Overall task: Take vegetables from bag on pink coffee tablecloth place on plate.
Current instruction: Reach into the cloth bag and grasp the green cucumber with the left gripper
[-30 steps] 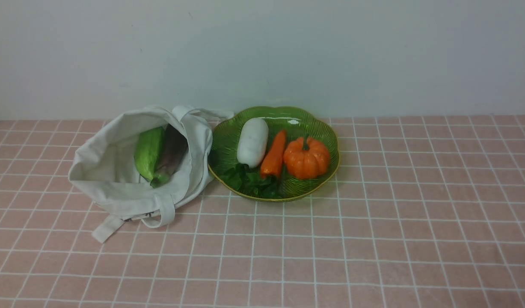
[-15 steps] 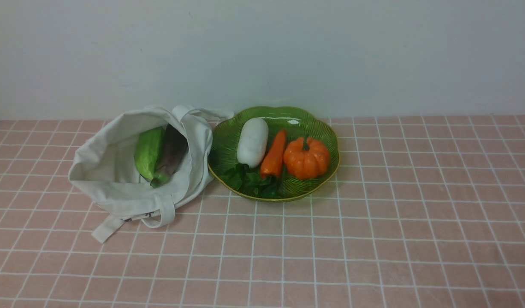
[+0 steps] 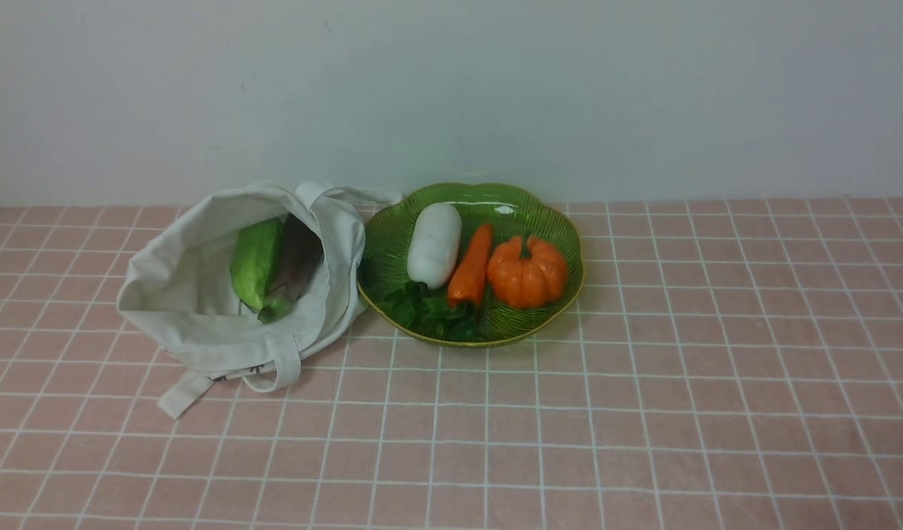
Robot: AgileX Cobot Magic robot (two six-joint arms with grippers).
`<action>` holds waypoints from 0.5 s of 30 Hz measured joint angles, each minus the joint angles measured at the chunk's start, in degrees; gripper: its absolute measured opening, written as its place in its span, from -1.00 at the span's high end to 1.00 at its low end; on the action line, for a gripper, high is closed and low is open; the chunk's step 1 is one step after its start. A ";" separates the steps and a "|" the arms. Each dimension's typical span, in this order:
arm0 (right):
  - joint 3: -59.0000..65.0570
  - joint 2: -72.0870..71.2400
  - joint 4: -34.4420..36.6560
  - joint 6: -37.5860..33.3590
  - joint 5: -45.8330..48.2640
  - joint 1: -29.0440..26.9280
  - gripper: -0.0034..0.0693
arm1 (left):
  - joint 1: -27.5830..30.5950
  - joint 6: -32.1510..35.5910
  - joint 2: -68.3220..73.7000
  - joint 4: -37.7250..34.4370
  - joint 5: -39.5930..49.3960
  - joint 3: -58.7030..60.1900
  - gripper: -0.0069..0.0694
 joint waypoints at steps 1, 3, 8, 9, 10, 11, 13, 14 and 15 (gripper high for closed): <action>0.00 0.00 0.00 0.00 0.00 0.00 0.95 | 0.00 -1.64 0.00 -3.66 -0.12 0.00 0.83; 0.00 0.00 0.00 0.00 0.00 0.00 0.95 | 0.00 -6.33 0.00 -10.25 -0.19 0.00 0.83; 0.00 0.00 0.00 0.00 0.00 0.00 0.95 | 0.00 -20.96 0.00 -38.43 -0.35 0.05 0.83; 0.00 0.00 0.00 0.00 0.00 0.00 0.95 | 0.00 -21.92 0.00 -41.83 -0.49 0.05 0.83; 0.00 0.00 0.00 0.00 0.00 0.00 0.95 | 0.00 -22.79 0.00 -45.82 -1.28 0.05 0.83; 0.00 0.00 0.00 0.00 0.00 0.00 0.95 | 0.00 -22.90 0.00 -48.26 -2.36 0.05 0.83; 0.00 0.00 0.00 0.00 0.00 0.00 0.95 | 0.00 -21.84 0.00 -51.13 -5.00 0.05 0.83; 0.00 0.00 0.00 0.00 0.00 0.00 0.95 | 0.00 -18.26 0.00 -51.86 -6.23 -0.22 0.83; 0.00 0.00 0.00 0.00 0.00 0.00 0.95 | 0.00 -14.94 0.00 -52.09 -6.09 -1.13 0.83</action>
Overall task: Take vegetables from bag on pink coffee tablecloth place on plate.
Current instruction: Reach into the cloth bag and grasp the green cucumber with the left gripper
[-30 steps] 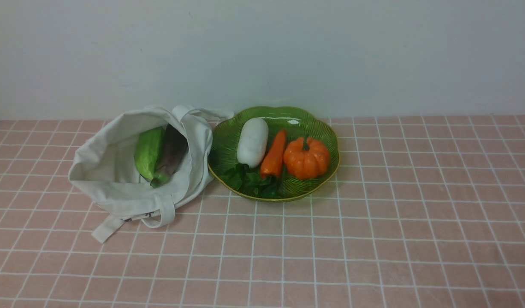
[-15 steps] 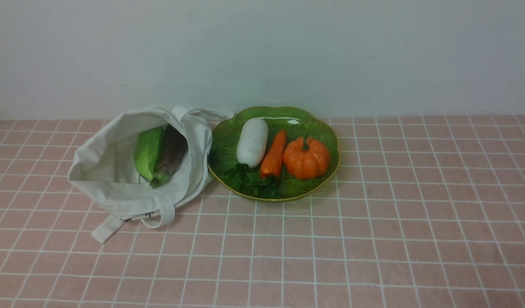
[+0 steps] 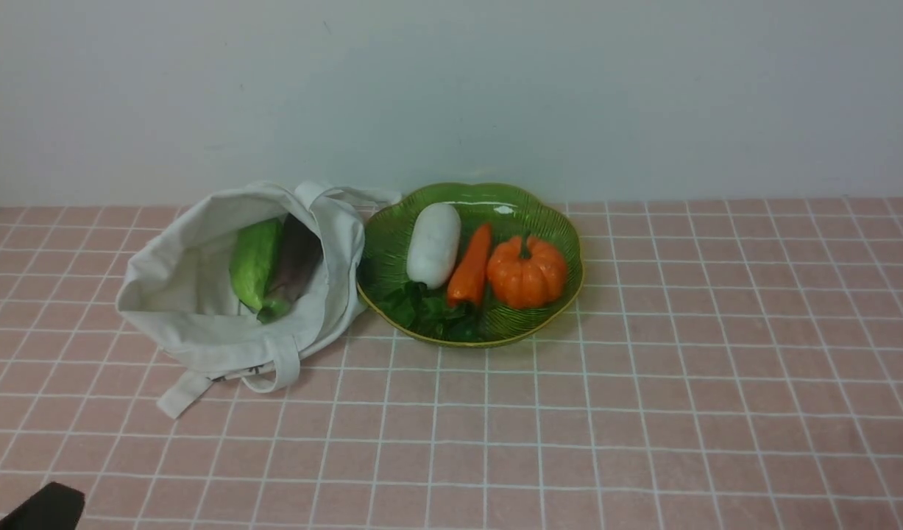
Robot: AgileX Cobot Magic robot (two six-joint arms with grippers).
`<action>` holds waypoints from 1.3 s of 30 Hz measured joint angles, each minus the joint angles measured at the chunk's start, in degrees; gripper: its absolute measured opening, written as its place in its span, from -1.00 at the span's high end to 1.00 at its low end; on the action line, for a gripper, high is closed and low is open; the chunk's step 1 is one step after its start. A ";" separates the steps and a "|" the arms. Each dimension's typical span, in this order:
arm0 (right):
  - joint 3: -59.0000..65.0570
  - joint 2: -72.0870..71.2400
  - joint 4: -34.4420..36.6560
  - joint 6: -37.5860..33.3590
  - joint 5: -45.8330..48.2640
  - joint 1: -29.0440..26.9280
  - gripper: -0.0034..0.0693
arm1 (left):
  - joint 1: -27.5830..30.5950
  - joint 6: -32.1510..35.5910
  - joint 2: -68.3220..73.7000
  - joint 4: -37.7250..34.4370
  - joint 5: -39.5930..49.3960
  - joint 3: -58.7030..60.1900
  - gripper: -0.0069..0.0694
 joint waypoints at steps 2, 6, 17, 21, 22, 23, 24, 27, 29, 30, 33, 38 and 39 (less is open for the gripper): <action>0.00 0.00 0.00 0.00 0.00 0.00 0.95 | 0.00 4.50 0.00 -0.13 0.64 -2.50 0.83; 0.00 0.00 0.00 0.00 0.00 0.00 0.95 | 0.00 19.54 8.33 -0.25 4.00 -14.10 0.83; 0.00 0.00 0.00 0.00 0.00 0.00 0.95 | -0.22 35.86 69.70 19.32 32.26 -47.66 0.83; 0.00 0.00 0.00 0.00 0.00 0.00 0.95 | -1.04 35.76 83.16 23.71 33.21 -57.51 0.83; 0.00 0.00 0.00 0.00 0.00 0.00 0.95 | -1.19 35.29 86.35 24.63 33.52 -59.90 0.83; 0.00 0.00 0.00 0.00 0.00 0.00 0.95 | -1.30 34.65 88.14 25.00 33.59 -62.02 0.83; 0.00 0.00 0.00 0.00 0.00 0.00 0.95 | -1.37 33.79 90.05 25.31 33.59 -63.98 0.83; 0.00 0.00 0.00 0.00 0.00 0.00 0.95 | -2.24 31.23 95.10 26.84 33.61 -69.09 0.83; 0.00 0.00 0.00 0.00 0.00 0.00 0.95 | -3.10 30.22 97.66 28.29 33.61 -71.07 0.83; 0.00 0.00 0.00 0.00 0.00 0.00 0.95 | -4.78 28.65 100.89 30.16 33.61 -73.87 0.83; 0.00 0.00 0.00 0.00 0.00 0.00 0.95 | -8.38 23.79 107.42 36.53 33.61 -79.69 0.79; 0.00 0.00 0.00 0.00 0.00 0.00 0.95 | -11.14 13.60 113.48 47.28 33.66 -85.98 0.70; 0.00 0.00 0.00 0.00 0.00 0.00 0.95 | -11.73 8.57 115.74 52.81 33.60 -88.01 0.63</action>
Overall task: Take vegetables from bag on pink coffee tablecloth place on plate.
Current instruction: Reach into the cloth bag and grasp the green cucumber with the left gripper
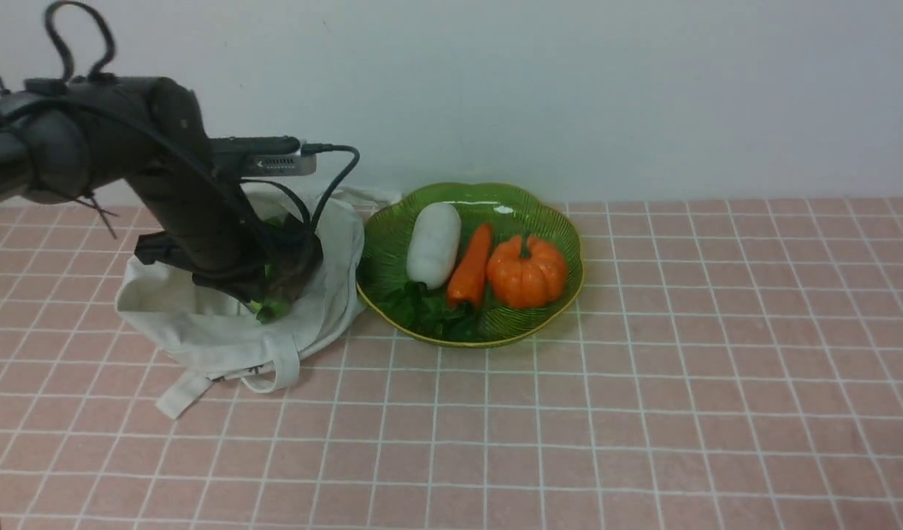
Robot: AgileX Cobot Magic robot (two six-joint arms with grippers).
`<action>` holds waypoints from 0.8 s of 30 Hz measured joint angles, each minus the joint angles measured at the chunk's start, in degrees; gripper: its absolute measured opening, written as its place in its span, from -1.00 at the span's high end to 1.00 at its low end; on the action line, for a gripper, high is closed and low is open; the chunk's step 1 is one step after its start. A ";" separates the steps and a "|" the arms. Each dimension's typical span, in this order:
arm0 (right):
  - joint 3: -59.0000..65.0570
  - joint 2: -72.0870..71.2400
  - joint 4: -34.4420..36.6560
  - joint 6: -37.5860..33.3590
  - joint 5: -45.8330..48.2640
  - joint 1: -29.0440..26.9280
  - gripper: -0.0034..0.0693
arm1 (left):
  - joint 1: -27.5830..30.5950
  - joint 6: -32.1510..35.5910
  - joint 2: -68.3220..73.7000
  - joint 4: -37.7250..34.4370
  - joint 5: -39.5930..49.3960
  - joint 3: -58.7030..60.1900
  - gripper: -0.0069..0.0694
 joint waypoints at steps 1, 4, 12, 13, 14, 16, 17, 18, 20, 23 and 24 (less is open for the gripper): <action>0.00 0.00 0.00 0.00 0.00 0.00 0.95 | -0.36 -3.37 1.36 3.84 -0.22 -1.30 0.57; 0.00 0.00 0.00 0.00 0.00 0.00 0.95 | -0.65 -9.63 3.19 10.40 -3.07 -2.44 0.39; 0.00 0.00 0.00 0.00 0.00 0.00 0.95 | -0.65 -14.01 4.97 15.87 -11.93 -2.61 -0.02; 0.00 0.00 0.00 0.00 0.00 0.00 0.95 | -0.65 -14.37 5.39 16.34 -12.88 -2.67 -0.06; 0.00 0.00 0.00 0.00 0.00 0.00 0.95 | -0.65 -14.95 6.08 16.85 -13.81 -2.73 -0.09; 0.00 0.00 0.00 0.00 0.00 0.00 0.95 | -0.65 -15.76 6.97 17.21 -14.57 -2.72 -0.11; 0.00 0.00 0.00 0.00 0.00 0.00 0.95 | -0.65 -16.27 7.58 17.43 -15.09 -2.72 -0.11; 0.00 0.00 0.00 0.00 0.00 0.00 0.95 | -0.70 -16.84 8.33 17.44 -15.66 -2.79 -0.11; 0.00 0.00 0.00 0.00 0.00 0.00 0.95 | -0.77 -17.39 8.79 17.44 -16.25 -2.86 -0.11; 0.00 0.00 0.00 0.00 0.00 0.00 0.95 | -0.79 -18.30 9.69 17.87 -16.75 -3.23 -0.11; 0.00 0.00 0.00 0.00 0.00 0.00 0.95 | -0.79 -18.38 9.77 17.87 -16.75 -3.22 -0.11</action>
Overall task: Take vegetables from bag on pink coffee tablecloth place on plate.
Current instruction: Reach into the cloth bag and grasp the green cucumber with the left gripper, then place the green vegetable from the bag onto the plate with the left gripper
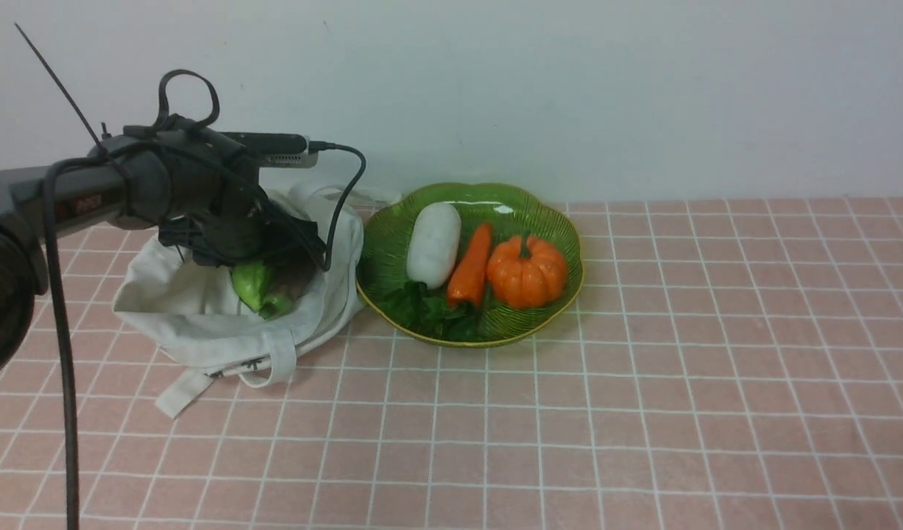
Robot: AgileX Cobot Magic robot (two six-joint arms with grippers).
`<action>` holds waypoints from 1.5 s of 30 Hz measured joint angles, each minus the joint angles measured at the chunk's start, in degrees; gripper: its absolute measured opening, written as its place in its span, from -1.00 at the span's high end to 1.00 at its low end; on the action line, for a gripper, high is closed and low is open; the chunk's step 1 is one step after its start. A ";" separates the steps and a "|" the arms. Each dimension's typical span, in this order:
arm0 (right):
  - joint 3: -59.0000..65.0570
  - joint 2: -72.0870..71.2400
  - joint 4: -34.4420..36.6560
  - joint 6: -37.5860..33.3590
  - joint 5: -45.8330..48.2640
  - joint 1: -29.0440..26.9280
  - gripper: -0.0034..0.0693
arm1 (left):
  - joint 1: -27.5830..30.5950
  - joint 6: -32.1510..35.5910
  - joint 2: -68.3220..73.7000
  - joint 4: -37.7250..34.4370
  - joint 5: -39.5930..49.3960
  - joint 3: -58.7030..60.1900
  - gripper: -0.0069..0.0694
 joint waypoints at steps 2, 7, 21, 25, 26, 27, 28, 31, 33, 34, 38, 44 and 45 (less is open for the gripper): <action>0.00 0.00 0.00 0.00 0.00 0.00 0.95 | -0.06 -0.19 0.25 0.25 0.21 -0.24 -0.02; 0.00 0.00 0.00 0.00 0.00 0.00 0.95 | -0.19 -0.04 -0.10 0.25 2.51 -0.42 -0.02; 0.00 0.00 0.00 0.00 0.00 0.00 0.95 | -0.37 15.18 -15.67 -13.34 33.13 0.25 -0.02; 0.00 0.00 0.00 0.00 0.00 0.00 0.95 | -0.37 18.68 -18.76 -16.15 36.90 0.25 -0.02; 0.00 0.00 0.00 0.00 0.00 0.00 0.95 | -0.37 18.69 -18.88 -16.38 36.91 0.25 -0.02; 0.00 0.00 0.00 0.00 0.00 0.00 0.95 | -0.43 19.34 -19.66 -18.43 37.21 0.25 -0.02; 0.00 0.00 0.00 0.00 0.00 0.00 0.95 | -0.70 20.48 -20.35 -20.93 37.51 0.25 -0.02; 0.00 0.00 0.00 0.00 0.00 0.00 0.95 | -2.86 23.37 -21.80 -26.64 37.69 0.25 -0.02; 0.00 0.00 0.00 0.00 0.00 0.00 0.95 | -4.79 24.83 -22.62 -30.25 37.57 0.25 -0.02; 0.00 0.00 0.00 0.00 0.00 0.00 0.95 | -7.19 25.62 -23.08 -32.59 36.57 0.25 -0.02; 0.00 0.00 0.00 0.00 0.00 0.00 0.95 | -13.61 26.50 -22.23 -36.07 26.39 0.25 -0.02; 0.00 0.00 0.00 0.00 0.00 0.00 0.95 | -16.92 26.07 -12.12 -35.62 15.33 -4.75 -0.02; 0.00 0.00 0.00 0.00 0.00 0.00 0.95 | -16.92 26.07 -10.88 -35.30 15.31 -5.98 -0.02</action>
